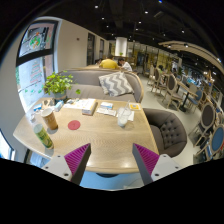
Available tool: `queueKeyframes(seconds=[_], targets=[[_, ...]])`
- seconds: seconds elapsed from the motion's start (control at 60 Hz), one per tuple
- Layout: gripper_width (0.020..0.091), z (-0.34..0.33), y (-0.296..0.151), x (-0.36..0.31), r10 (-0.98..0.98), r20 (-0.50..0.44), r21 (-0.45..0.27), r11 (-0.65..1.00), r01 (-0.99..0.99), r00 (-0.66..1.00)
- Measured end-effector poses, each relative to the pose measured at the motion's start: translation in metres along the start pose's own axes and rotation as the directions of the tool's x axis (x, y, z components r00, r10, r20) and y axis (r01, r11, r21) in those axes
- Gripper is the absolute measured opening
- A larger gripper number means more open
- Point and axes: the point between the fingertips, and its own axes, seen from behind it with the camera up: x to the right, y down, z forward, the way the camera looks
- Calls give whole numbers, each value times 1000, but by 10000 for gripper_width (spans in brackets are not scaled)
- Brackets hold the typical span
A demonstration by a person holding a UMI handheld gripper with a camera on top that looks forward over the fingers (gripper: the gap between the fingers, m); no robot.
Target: Pour water
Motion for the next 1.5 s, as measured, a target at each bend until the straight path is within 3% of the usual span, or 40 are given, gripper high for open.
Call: queueKeyframes(seconds=[0.267, 0.567, 0.783, 1.05, 1.1, 1.2, 1.5], targets=[[853, 3, 39, -64, -22, -22, -69, 997, 21, 1000], [850, 13, 83, -236, -18, 94, -95, 995, 26, 995], [857, 60, 58, -339, 4, 154, 18, 1000, -6, 988], [834, 145, 21, -361, 39, 87, 138, 989, -51, 995], [789, 158, 18, -362, 40, 76, 159, 986, -52, 996], [546, 171, 16, -367, 40, 77, 177, 983, -53, 996], [410, 166, 1, -362, 29, 49, 166, 985, -36, 998]])
